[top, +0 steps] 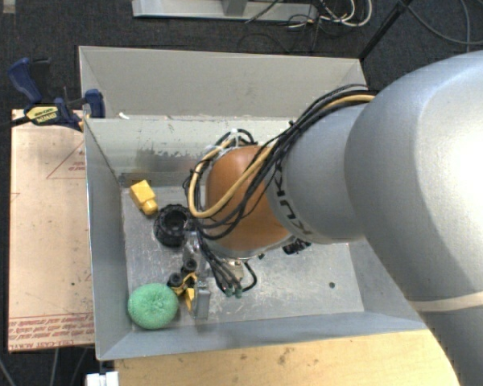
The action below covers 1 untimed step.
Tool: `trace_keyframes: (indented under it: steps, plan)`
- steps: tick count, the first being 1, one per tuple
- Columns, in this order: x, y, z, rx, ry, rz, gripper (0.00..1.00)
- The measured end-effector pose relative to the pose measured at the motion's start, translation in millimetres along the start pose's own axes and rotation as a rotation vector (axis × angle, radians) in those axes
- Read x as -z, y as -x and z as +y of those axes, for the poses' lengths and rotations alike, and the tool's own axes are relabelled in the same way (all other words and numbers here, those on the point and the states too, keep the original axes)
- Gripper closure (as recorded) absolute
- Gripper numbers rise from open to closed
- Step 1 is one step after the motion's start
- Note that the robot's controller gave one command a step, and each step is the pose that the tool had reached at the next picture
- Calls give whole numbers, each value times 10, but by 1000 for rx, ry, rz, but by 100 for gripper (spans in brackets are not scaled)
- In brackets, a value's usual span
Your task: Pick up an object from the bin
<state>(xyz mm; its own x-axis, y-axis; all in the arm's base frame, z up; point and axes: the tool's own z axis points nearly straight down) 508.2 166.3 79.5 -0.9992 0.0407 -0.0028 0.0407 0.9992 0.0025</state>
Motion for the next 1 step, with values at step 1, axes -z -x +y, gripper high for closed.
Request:
trace_keyframes:
  steps: [1]
  plan:
    - [231, 631, 138, 3, -1, 2, 0]
